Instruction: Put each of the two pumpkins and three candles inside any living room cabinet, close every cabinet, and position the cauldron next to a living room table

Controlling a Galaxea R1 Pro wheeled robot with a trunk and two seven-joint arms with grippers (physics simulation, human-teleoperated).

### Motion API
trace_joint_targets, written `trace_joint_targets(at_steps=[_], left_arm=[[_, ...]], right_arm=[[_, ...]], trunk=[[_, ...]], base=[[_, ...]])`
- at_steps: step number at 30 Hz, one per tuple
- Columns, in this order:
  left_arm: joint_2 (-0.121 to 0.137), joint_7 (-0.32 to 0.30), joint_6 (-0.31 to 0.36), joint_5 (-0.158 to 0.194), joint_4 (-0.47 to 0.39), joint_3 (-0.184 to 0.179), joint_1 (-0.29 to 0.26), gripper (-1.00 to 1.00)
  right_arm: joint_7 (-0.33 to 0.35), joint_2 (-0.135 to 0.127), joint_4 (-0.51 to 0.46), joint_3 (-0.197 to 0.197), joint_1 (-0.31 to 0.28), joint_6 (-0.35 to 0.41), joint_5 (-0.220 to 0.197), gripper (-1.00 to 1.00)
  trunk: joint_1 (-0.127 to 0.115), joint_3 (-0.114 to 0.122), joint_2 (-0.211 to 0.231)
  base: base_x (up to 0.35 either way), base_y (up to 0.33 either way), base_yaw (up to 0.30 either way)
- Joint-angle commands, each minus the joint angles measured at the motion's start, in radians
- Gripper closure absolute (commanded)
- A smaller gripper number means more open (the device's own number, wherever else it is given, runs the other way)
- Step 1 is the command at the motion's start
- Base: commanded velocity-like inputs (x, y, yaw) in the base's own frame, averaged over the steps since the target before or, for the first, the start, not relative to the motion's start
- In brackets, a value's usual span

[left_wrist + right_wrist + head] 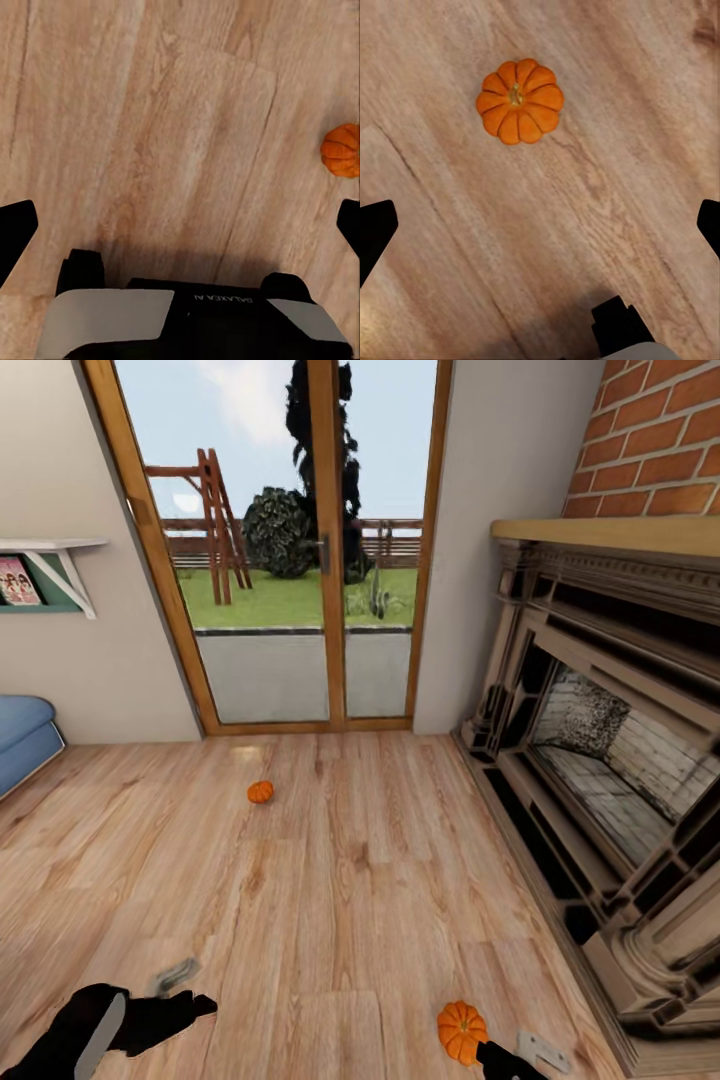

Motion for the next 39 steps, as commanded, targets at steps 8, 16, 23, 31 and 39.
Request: trace_joint_targets(at_steps=[8,16,23,31,39], left_arm=[[0.058,-0.242,0.075,0.005,-0.013,0.006,0.0,-1.0],[0.056,-0.262,0.185,0.018,-0.146,0.016,-0.001,-1.0],[0.051,-0.26,0.193,0.018,-0.166,0.016,-0.001,-1.0],[0.041,-0.258,0.193,0.017,-0.167,0.016,-0.001,-1.0],[0.072,-0.287,0.22,0.046,-0.192,-0.007,-0.003,-1.0]], right_arm=[[0.149,-0.061,0.007,-0.022,0.0,0.003,-0.051,-1.0],[0.447,-0.097,0.004,-0.128,0.0,0.069,-0.165,-1.0],[0.455,-0.12,-0.002,-0.26,-0.004,0.09,-0.177,-1.0],[0.456,-0.122,-0.039,-0.33,-0.007,0.098,-0.18,-1.0],[0.484,-0.107,-0.069,-0.371,-0.007,0.129,-0.209,-1.0]], trunk=[[0.031,-0.025,-0.056],[0.061,-0.05,-0.112],[0.088,-0.072,-0.161],[0.119,-0.097,-0.217],[0.13,-0.107,-0.238]], base=[[0.0,0.0,0.0],[0.0,0.0,0.0],[0.0,0.0,0.0],[0.0,0.0,0.0],[0.0,0.0,0.0]])
